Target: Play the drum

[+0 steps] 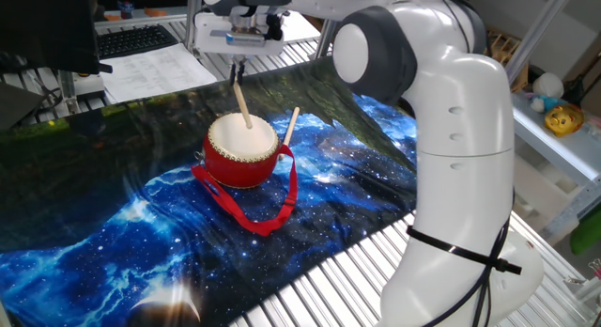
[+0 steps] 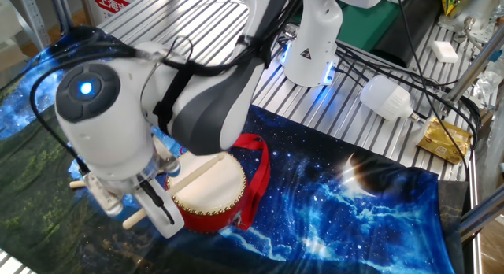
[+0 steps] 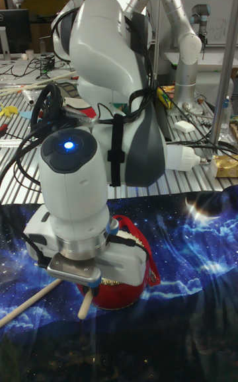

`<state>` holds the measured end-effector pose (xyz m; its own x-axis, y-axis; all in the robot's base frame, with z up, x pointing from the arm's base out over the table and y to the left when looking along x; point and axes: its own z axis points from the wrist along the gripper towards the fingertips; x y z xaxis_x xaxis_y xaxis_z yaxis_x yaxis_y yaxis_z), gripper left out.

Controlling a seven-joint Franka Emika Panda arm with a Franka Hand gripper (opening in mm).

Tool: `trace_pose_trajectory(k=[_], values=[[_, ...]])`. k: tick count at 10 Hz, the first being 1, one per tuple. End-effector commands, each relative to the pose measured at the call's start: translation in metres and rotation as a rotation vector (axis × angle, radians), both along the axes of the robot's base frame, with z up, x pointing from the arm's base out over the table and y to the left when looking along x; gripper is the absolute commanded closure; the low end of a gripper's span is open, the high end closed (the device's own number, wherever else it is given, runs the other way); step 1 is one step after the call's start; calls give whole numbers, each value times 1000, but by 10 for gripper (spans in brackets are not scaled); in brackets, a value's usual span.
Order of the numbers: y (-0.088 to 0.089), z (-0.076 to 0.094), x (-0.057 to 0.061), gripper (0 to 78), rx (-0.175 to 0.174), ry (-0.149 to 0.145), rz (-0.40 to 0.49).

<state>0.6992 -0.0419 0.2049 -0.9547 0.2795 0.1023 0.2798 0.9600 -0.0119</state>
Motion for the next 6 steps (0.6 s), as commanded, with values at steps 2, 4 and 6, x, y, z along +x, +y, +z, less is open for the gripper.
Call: trace_pose_trajectory(k=[2,4,6], values=[[-7,13,-3,764,-38,-158,-38],[-9,15,-6,764,-32,-332,-79],[-9,15,-6,764,-83,-448,-83]])
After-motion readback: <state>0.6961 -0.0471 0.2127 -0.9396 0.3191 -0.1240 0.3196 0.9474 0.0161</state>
